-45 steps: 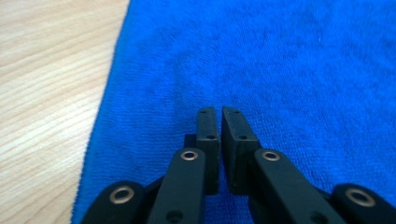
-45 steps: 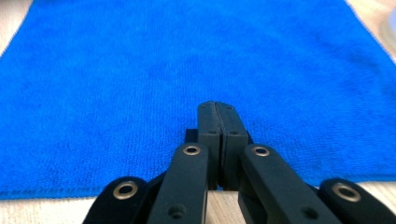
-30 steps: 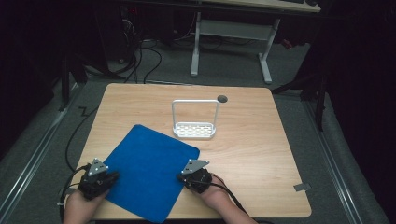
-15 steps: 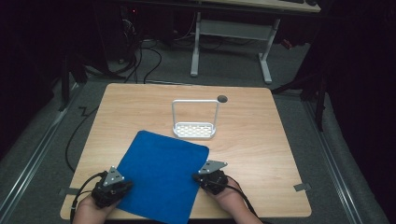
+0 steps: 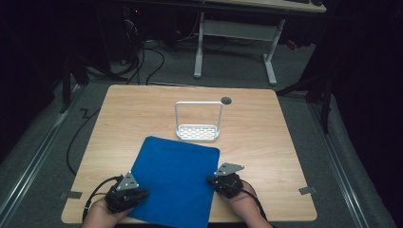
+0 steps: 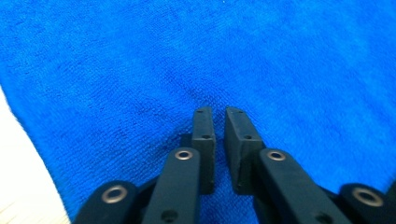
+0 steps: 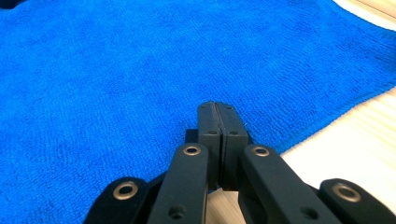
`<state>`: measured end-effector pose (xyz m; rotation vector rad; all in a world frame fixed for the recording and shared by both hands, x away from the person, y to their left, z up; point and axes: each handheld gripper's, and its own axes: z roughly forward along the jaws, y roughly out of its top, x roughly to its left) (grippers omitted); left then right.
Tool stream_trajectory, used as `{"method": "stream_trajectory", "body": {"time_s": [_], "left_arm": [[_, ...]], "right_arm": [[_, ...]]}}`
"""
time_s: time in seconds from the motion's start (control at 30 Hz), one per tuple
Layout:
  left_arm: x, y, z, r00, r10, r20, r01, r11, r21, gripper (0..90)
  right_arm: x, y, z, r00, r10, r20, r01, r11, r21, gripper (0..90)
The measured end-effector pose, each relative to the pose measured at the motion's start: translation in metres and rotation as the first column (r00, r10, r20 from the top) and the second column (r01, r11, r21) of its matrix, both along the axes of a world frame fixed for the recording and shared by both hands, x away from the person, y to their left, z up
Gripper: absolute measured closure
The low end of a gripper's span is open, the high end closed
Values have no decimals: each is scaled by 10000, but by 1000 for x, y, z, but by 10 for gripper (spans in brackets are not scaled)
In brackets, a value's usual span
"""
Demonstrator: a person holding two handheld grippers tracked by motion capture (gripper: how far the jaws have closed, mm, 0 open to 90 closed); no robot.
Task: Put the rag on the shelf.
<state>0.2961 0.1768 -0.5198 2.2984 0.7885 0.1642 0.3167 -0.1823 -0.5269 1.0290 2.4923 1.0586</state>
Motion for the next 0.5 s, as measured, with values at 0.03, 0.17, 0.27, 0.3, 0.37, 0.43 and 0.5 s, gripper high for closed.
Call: {"method": "stream_trajectory", "body": {"time_s": [0.03,0.17,0.27,0.3,0.37,0.43,0.5], "left_arm": [[0,-2,0,9999,-78,-142,76,9999,-145,800],[-1,-10,1,9992,-345,-182,338,9988,-359,749],[2,-5,8,9941,728,808,-681,9959,-595,713],[8,1,8,9802,1504,1292,-1428,9876,-659,706],[12,4,6,9755,1764,1311,-1707,9838,-539,711],[21,8,-2,9720,2143,958,-2119,9767,-349,715],[23,9,-5,9717,2189,887,-2172,9757,-281,714]], "right_arm": [[-1,-5,0,10000,-62,-15,62,10000,51,900],[-2,-24,0,9984,-544,-141,546,9984,134,900],[-1,-30,2,9975,-705,-97,708,9968,363,894],[-2,-28,6,9981,-608,57,603,9962,626,891],[-4,-24,7,9988,-460,148,449,9969,643,889],[-7,-10,4,9999,35,-108,-28,9984,557,889],[-7,-7,2,9997,130,-190,-119,9983,565,890]]}}
